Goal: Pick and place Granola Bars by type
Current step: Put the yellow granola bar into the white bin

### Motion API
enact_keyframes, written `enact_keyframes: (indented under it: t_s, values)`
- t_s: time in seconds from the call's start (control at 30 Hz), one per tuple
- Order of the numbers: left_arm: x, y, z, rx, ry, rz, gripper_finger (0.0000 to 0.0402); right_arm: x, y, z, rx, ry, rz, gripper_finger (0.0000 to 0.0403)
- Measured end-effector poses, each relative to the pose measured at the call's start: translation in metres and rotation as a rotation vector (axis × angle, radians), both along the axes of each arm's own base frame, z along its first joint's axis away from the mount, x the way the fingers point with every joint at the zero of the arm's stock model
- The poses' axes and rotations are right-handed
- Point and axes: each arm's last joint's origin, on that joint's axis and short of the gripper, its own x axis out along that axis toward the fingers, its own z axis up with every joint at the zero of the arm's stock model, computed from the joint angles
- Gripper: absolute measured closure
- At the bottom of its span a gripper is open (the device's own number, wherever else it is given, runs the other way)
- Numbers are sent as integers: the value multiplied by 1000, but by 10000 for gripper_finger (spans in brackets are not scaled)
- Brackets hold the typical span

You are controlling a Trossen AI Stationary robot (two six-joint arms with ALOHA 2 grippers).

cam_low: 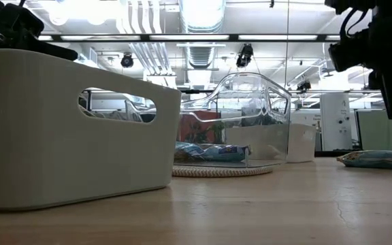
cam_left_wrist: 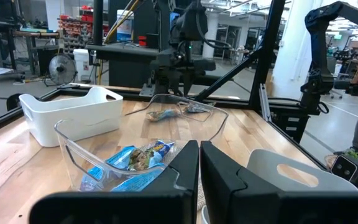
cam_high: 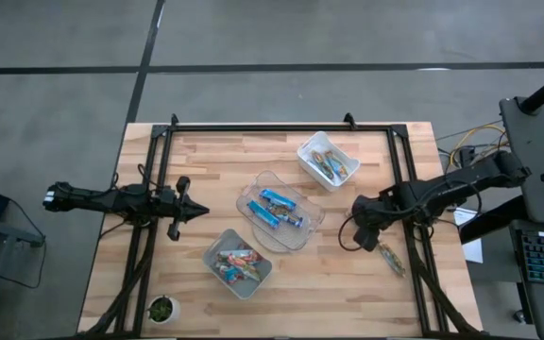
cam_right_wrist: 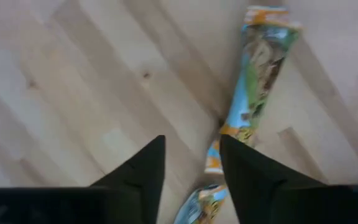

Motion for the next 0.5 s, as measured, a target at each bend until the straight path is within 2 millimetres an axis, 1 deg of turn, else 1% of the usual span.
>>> enact_keyframes:
  t_s: [0.23,0.5]
  values:
    - [0,0,0,0,0,0,401,-5,-4,-14,-32,39,-53,183]
    - [0,0,0,0,0,0,401,-10,-6,-27,-40,57,-63,126]
